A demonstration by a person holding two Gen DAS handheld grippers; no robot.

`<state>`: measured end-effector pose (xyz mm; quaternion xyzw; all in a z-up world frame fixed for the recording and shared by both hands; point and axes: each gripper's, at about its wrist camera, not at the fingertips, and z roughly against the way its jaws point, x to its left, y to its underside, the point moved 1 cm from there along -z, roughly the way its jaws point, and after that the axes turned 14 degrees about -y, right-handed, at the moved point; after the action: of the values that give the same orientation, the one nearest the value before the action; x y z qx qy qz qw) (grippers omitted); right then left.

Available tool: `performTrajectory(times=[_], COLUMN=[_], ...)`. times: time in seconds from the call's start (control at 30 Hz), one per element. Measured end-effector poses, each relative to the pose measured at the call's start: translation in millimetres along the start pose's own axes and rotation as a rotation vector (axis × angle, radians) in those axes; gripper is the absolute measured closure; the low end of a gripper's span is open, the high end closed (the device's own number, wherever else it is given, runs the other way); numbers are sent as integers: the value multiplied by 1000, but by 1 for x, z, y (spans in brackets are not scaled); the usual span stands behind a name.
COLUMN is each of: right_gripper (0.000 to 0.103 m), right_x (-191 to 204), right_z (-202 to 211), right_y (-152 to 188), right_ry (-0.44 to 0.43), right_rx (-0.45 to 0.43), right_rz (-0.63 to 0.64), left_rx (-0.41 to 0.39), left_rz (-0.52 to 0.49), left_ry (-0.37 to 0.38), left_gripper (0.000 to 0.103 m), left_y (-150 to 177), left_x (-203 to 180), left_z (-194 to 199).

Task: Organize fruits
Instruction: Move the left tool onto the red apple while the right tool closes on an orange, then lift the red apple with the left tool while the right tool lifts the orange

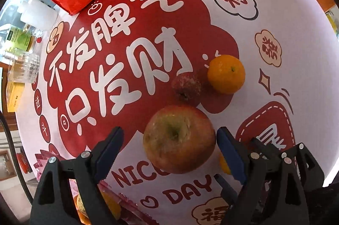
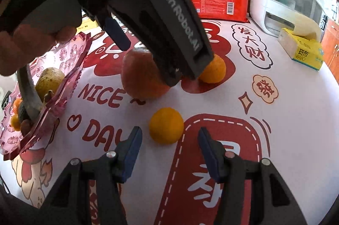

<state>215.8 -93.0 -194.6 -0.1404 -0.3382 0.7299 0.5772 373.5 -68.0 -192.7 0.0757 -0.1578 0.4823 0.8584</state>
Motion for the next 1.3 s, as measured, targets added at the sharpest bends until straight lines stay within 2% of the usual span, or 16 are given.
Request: performTrajectory(times=[0.1,0.27,0.43,0.53,0.93,1.3], right_gripper=[49,60,70,70,72,72], right_x=[1,6,10,10,11,29], right_z=[-2,-7,-9,-8,0,25], right_y=[-1,-3,-3,-3,-3,-10], right_ry=[8,20,41,37,6,15], right_rx=[-9,-8,1,1,22,1], right_rz=[3,26,49,36,43,87], left_rx=[1,2,9,2,4,-87], left_rz=[-20,-38,-33,-25,-11,44], left_ry=[-6,-2,37,59,49,66], left_gripper=[17,17,27,35,35,35], left_y=[-2,-2,-3,-3,1,18], left_x=[-3,-7,-8,-8,-1,22], left_z=[-4,-8,-15,-18,-13,40])
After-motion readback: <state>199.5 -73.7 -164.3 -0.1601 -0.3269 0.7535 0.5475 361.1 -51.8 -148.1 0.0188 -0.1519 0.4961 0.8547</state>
